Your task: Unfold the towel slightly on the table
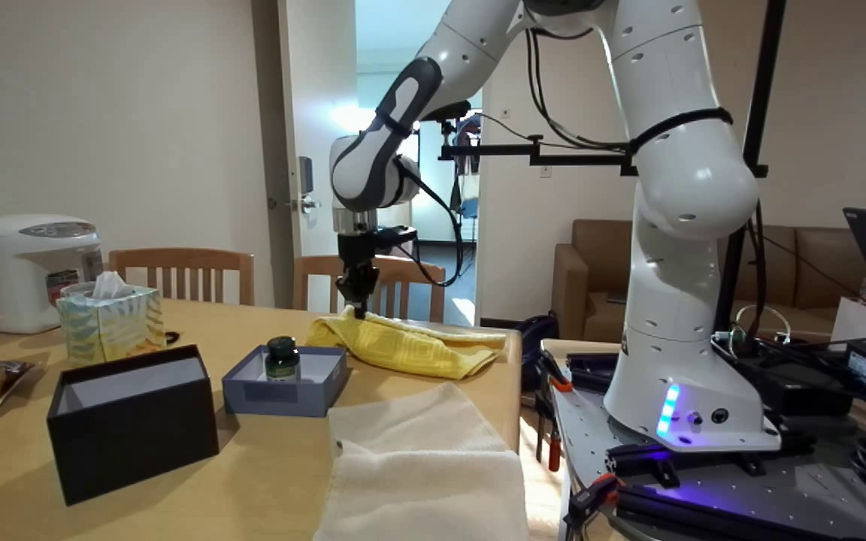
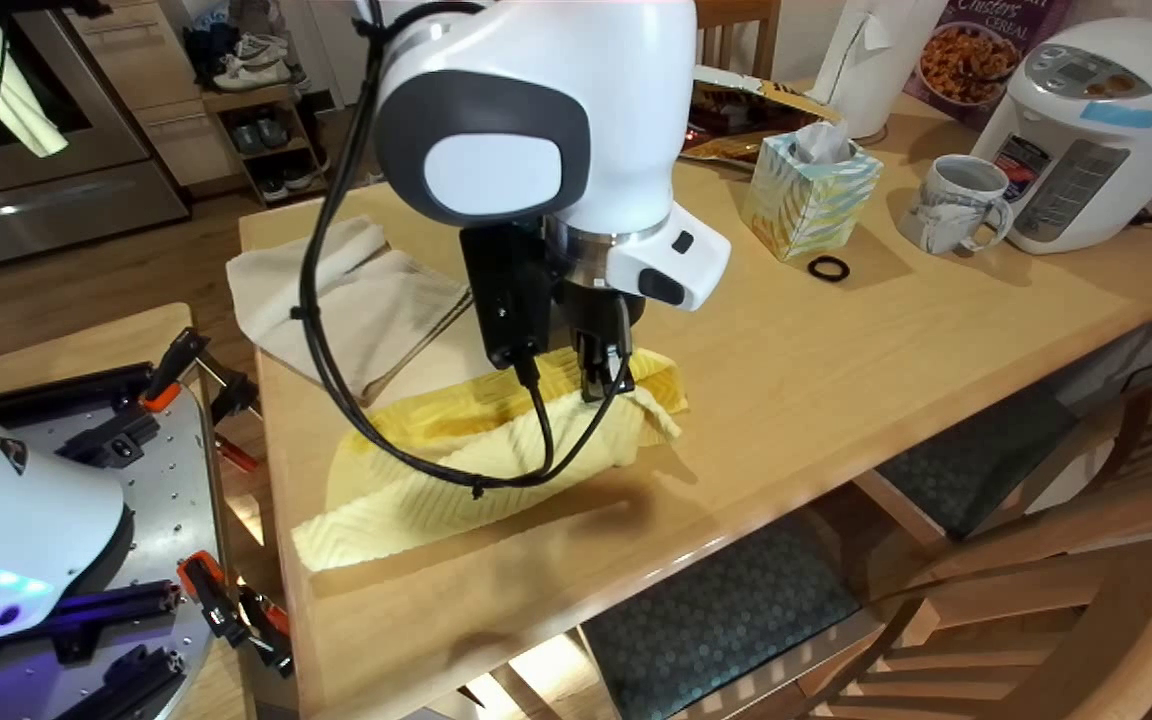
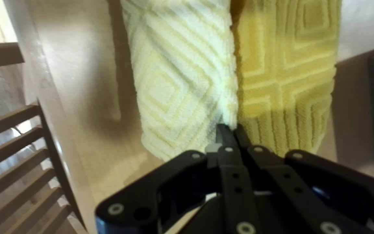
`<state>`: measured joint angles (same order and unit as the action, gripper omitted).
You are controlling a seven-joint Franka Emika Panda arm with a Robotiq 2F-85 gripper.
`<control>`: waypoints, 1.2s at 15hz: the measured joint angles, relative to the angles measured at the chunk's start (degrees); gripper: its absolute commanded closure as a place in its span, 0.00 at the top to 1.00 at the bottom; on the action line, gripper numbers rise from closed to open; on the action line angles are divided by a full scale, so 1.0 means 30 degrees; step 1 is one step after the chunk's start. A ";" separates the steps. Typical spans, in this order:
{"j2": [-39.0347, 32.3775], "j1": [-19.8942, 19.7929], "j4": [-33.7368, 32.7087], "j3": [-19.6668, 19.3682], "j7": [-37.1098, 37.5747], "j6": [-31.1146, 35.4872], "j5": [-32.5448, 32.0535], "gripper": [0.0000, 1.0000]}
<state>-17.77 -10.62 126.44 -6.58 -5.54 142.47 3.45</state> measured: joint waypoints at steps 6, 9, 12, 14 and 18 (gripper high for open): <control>0.0163 -0.2284 -0.0801 0.1259 -0.6483 -0.2401 0.5789 0.01; 0.0410 -0.3204 -0.1434 0.0983 -0.8034 -0.4492 0.6673 0.01; 0.0542 -0.3581 -0.2371 0.0559 -0.9030 -0.6708 0.6972 0.01; 0.0525 -0.3594 -0.2866 0.0340 -0.9140 -0.7341 0.6993 0.01; 0.0352 -0.3079 -0.3052 -0.0419 -0.6801 -0.5781 0.6169 0.01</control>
<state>-16.71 -19.86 117.28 -7.84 -25.95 125.13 21.96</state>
